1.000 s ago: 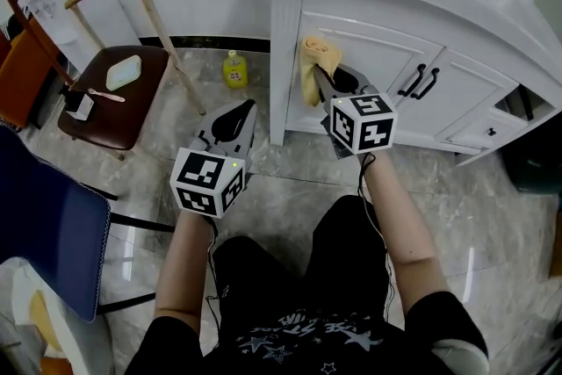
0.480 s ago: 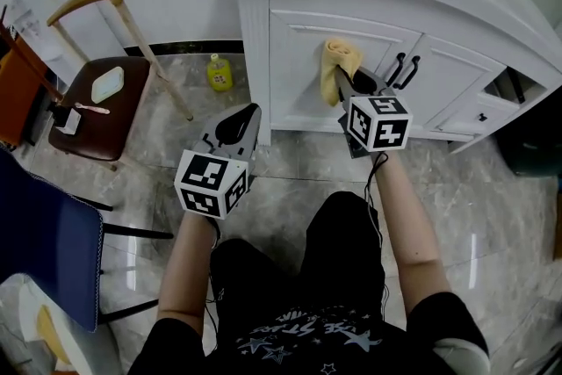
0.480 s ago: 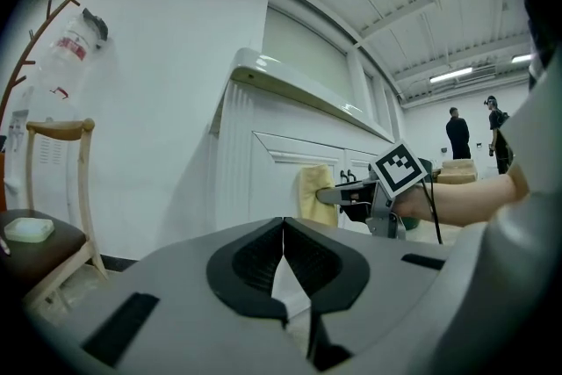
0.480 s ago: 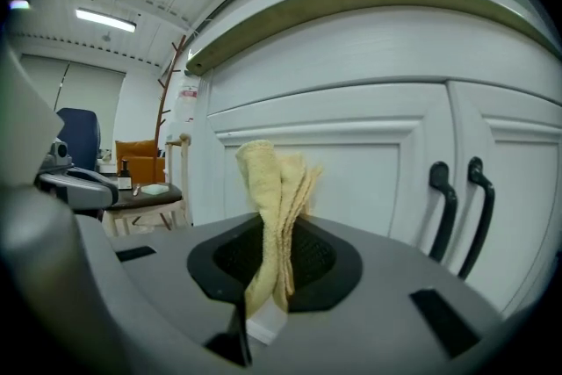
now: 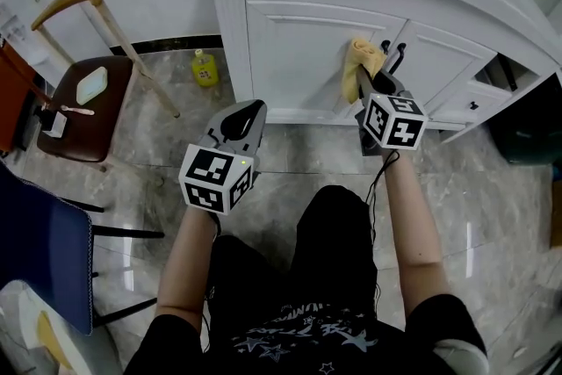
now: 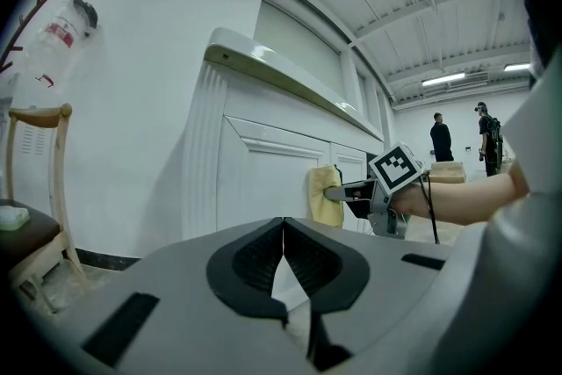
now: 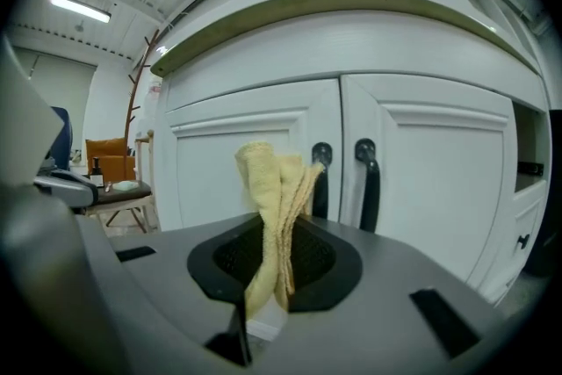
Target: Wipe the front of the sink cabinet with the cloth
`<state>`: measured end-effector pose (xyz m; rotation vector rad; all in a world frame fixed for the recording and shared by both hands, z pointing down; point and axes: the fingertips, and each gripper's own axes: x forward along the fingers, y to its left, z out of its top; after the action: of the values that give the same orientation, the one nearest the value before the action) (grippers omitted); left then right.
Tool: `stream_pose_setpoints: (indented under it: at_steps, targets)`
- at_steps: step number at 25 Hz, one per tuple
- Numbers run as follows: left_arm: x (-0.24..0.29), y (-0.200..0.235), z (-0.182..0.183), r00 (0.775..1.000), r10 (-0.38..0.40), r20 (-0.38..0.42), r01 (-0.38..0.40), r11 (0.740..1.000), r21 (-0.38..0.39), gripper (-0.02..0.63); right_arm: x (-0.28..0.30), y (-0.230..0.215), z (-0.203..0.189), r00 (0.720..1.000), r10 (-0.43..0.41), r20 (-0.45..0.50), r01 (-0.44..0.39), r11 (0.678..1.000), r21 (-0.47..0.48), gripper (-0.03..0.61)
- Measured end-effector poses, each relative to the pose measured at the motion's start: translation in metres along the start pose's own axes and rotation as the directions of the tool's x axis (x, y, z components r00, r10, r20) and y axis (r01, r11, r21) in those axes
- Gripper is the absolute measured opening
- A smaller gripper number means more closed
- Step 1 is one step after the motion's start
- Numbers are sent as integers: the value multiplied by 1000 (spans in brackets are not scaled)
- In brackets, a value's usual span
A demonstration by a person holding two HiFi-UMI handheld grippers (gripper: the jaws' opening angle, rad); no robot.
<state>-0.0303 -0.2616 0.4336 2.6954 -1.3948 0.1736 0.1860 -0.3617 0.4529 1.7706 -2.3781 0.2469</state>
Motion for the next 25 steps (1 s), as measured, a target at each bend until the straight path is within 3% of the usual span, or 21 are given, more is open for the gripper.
stream_pose_setpoints:
  at_steps: [13, 20, 25]
  targets:
    - [-3, 15, -13, 1000, 9, 18, -8, 1000, -16, 18, -12, -3, -5, 1000, -25, 18, 25, 1000, 15, 63]
    - [-17, 45, -37, 999, 41, 7, -41, 999, -15, 18, 2, 69, -8, 990, 131, 53, -129, 991, -36, 63]
    - [-32, 64, -53, 998, 59, 6, -59, 998, -10, 18, 24, 144, -37, 954, 300, 15, -299, 953, -52, 63]
